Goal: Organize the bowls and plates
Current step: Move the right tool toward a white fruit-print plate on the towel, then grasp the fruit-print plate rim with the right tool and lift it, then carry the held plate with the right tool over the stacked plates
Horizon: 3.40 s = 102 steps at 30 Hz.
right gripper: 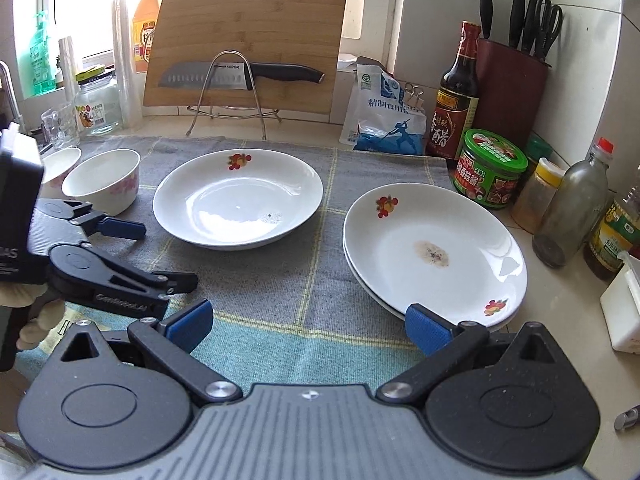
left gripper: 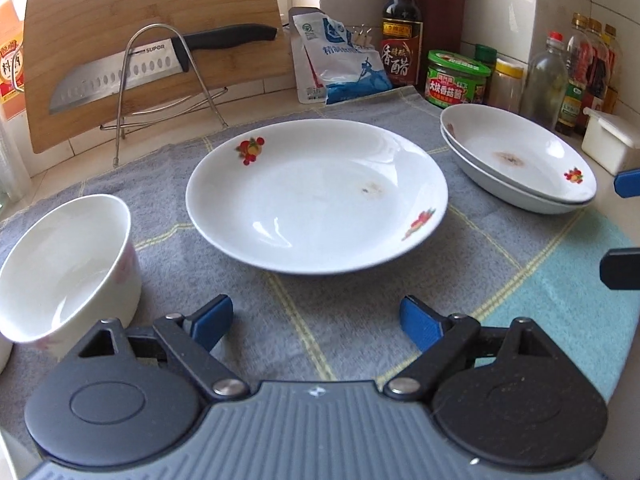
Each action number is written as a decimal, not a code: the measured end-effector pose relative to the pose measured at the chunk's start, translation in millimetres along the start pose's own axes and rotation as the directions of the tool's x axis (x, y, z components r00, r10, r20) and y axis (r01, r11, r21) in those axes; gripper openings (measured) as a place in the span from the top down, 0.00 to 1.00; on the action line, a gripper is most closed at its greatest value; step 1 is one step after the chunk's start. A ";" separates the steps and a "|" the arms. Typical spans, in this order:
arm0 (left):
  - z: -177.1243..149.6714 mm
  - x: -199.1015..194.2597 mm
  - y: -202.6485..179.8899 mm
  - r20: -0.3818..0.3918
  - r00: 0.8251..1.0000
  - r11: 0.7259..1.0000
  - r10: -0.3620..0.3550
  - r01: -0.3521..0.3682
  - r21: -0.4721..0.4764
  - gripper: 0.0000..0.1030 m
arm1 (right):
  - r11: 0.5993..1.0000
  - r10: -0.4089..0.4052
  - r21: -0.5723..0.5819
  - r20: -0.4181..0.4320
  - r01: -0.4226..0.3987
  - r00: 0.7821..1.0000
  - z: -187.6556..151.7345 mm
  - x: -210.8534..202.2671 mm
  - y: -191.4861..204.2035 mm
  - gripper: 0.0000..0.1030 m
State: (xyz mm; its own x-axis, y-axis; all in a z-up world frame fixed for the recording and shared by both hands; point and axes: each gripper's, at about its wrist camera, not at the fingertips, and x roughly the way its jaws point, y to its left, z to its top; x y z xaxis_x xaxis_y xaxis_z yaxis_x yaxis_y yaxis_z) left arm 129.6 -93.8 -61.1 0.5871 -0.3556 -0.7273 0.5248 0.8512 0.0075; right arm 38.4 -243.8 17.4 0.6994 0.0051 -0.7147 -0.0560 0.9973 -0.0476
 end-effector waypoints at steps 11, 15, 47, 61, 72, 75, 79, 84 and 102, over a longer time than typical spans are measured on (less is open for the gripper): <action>15.4 18.4 -5.3 -0.020 1.000 0.999 0.016 -0.016 -0.032 0.00 | 0.972 0.211 -0.107 -0.009 -0.210 0.978 56.9 55.5 -50.0 0.00; 13.6 17.7 -6.4 0.004 0.999 0.998 0.033 -0.032 -0.049 0.00 | 0.934 0.322 -0.141 -0.060 -0.327 0.945 82.7 87.1 -57.2 0.00; 11.7 12.8 -11.6 0.036 0.998 0.996 0.059 -0.056 -0.070 0.00 | 0.773 0.528 -0.108 -0.436 -0.625 0.729 170.2 259.5 -20.6 0.00; 15.6 13.5 -13.8 0.043 0.998 0.998 0.052 -0.051 -0.026 0.03 | 0.694 0.626 -0.034 -0.467 -0.719 0.625 178.5 268.3 -28.0 0.03; 16.4 12.0 -14.6 0.037 0.997 0.998 0.064 -0.063 -0.023 0.04 | 0.660 0.653 -0.005 -0.491 -0.751 0.577 182.4 271.9 -27.5 0.04; 17.2 11.8 -14.2 0.031 0.998 0.998 0.062 -0.061 -0.020 0.04 | 0.664 0.651 -0.004 -0.489 -0.748 0.581 181.5 270.9 -27.3 0.04; 18.7 11.7 -14.1 0.018 0.998 0.998 0.061 -0.060 -0.020 0.05 | 0.672 0.651 0.006 -0.482 -0.740 0.587 180.5 268.7 -28.5 0.04; 19.6 6.4 -13.9 0.015 0.998 0.998 0.054 -0.053 -0.018 0.05 | 0.670 0.657 0.006 -0.470 -0.742 0.589 180.2 258.6 -31.6 0.04; 26.4 -31.4 -26.6 0.012 1.000 0.999 -0.002 0.002 0.035 0.05 | 0.686 0.666 0.023 -0.422 -0.728 0.615 168.6 211.1 -40.7 0.04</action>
State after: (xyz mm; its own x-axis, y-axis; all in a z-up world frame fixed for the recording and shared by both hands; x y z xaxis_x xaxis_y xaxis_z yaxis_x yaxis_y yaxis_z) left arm 113.5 -115.4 -20.4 0.5931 -0.3621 -0.7191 0.5472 0.8365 0.0301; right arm 308.4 -270.9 -13.9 0.0919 0.6368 -0.7656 -0.5309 0.6817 0.5033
